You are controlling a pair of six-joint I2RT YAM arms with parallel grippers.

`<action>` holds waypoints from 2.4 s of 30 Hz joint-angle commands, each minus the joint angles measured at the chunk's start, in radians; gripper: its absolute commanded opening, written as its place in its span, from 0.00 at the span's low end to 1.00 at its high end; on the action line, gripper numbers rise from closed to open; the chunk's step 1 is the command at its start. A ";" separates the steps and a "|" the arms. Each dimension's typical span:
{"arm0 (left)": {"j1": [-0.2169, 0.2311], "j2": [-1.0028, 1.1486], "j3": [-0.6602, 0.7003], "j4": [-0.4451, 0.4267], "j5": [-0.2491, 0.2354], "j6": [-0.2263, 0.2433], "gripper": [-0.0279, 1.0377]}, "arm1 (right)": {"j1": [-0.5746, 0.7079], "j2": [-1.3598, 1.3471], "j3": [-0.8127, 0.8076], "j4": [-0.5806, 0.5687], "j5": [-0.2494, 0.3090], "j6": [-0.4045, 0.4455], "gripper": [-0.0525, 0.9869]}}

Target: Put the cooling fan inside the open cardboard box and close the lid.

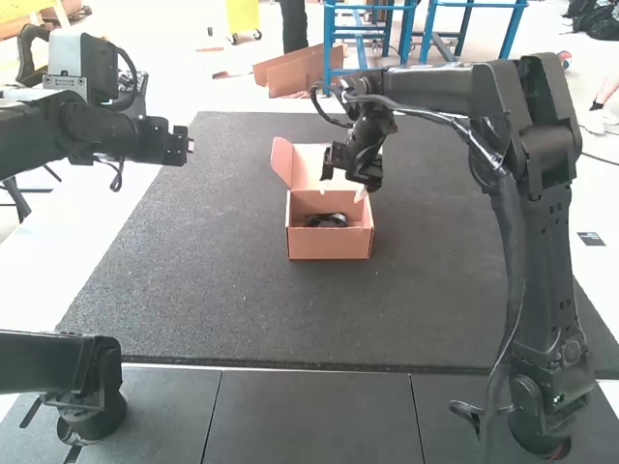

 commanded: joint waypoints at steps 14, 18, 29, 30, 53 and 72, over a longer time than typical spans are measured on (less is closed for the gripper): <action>-0.132 0.230 0.113 0.118 -0.008 -0.039 0.94 | -0.189 -0.264 -0.076 0.163 0.054 -0.371 0.92; -0.153 0.304 0.152 0.127 -0.008 -0.082 0.94 | -0.217 -0.331 -0.211 0.292 0.063 -0.451 0.92; -0.158 0.514 0.276 0.206 -0.064 -0.094 0.94 | -0.232 -0.343 -0.363 0.597 -0.029 -0.409 0.92; -0.156 0.534 0.291 0.210 -0.070 -0.094 0.94 | -0.234 -0.333 -0.358 0.605 -0.036 -0.403 0.92; -0.181 0.810 0.526 0.216 -0.082 -0.093 0.94 | -0.298 -0.064 -0.025 0.401 -0.213 -0.397 0.80; -0.222 0.839 0.543 0.224 -0.059 -0.088 0.94 | -0.292 -0.038 -0.007 0.309 -0.257 -0.403 0.44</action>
